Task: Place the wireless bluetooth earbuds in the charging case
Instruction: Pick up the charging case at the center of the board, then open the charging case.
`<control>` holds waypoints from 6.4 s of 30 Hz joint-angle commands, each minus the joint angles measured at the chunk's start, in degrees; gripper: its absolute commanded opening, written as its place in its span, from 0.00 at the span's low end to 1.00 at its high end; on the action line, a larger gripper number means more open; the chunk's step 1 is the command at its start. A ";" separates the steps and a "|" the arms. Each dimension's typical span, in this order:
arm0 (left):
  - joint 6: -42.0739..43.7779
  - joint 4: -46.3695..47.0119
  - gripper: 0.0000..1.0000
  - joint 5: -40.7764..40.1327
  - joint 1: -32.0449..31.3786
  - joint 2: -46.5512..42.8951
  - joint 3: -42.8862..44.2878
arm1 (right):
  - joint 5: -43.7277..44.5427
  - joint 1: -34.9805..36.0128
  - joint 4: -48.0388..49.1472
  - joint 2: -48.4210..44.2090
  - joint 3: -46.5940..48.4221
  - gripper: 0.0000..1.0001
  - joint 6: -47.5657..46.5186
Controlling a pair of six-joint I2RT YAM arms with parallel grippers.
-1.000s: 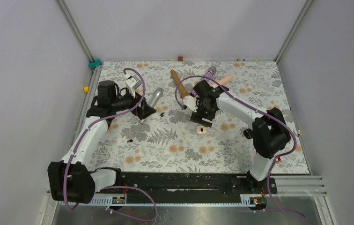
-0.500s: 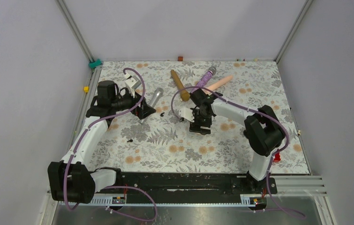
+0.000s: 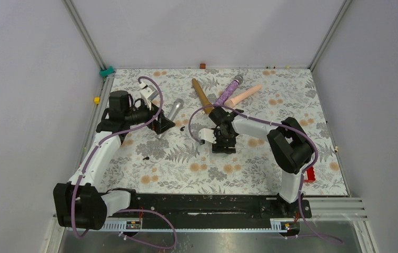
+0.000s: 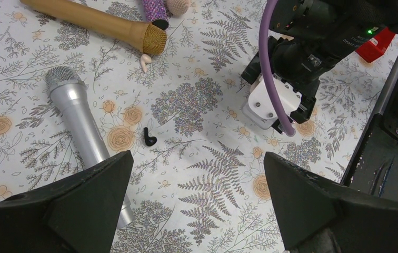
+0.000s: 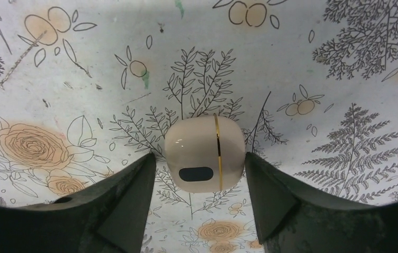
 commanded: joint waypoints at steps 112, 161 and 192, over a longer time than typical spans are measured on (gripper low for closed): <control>14.64 -27.32 0.09 2.60 -29.30 2.95 23.11 | -34.62 2.72 16.65 -44.99 -4.63 0.88 39.49; 15.43 -28.16 0.11 10.87 -27.88 3.38 16.68 | -48.53 2.82 28.80 -31.63 -7.75 0.54 49.50; 4.46 -16.55 0.98 8.15 -23.69 2.33 13.02 | -38.82 2.80 30.58 -38.16 -8.71 0.08 49.22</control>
